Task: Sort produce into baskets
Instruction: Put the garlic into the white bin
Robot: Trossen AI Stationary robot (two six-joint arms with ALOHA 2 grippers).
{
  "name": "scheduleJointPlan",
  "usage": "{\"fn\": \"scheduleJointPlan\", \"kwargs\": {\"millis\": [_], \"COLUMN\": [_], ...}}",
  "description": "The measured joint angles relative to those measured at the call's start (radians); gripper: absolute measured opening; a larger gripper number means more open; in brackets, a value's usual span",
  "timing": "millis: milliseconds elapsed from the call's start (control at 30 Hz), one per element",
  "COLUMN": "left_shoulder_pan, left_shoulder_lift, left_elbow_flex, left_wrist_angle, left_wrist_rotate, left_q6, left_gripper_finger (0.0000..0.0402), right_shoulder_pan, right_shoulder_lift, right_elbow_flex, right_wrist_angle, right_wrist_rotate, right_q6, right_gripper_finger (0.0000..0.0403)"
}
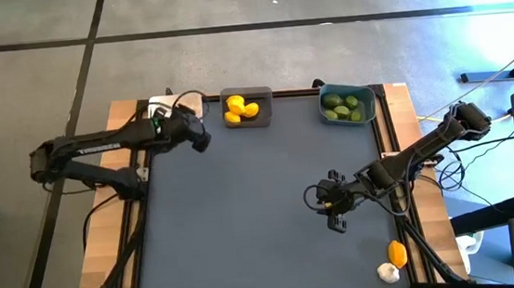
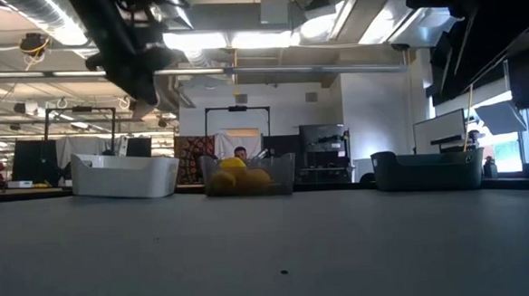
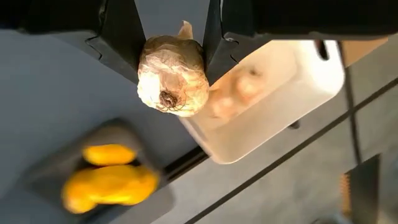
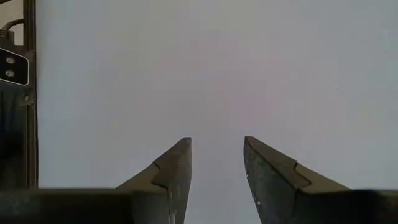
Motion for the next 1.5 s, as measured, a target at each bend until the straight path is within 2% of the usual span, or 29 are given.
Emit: {"fn": "scheduleJointPlan", "kwargs": {"millis": [300,633,900,1100,1267,1500], "left_shoulder_pan": [0.236,0.375,0.41,0.423,0.402,0.311], "left_shoulder_lift": [0.092,0.218,0.315,0.354,0.341,0.255], "left_elbow_flex": [0.0,0.0,-0.001,-0.001,-0.001,-0.001], "left_wrist_angle": [0.002,0.004,0.003,-0.001,-0.009,0.004], "left_wrist_rotate": [0.016,0.016,0.017,0.01,0.01,0.008], "left_q6": [0.126,0.18,0.218,0.22,0.228,0.205], "left_gripper_finger": [0.0129,0.0129,0.0135,0.0192,0.0227,0.0232], "right_shoulder_pan": [0.0,0.0,0.0,0.0,0.0,-0.001], "right_shoulder_lift": [0.0,0.0,0.0,0.0,0.0,0.0], "right_elbow_flex": [0.0,0.0,0.0,0.0,0.0,0.0], "right_wrist_angle": [0.0,0.0,0.0,0.0,0.0,0.003], "right_wrist_rotate": [0.0,0.052,0.052,0.052,0.05,0.06], "right_q6": [-0.001,-0.002,-0.002,-0.002,-0.001,-0.009], "right_gripper_finger": [0.0147,0.0147,0.0147,0.0147,0.0147,0.0147]}}
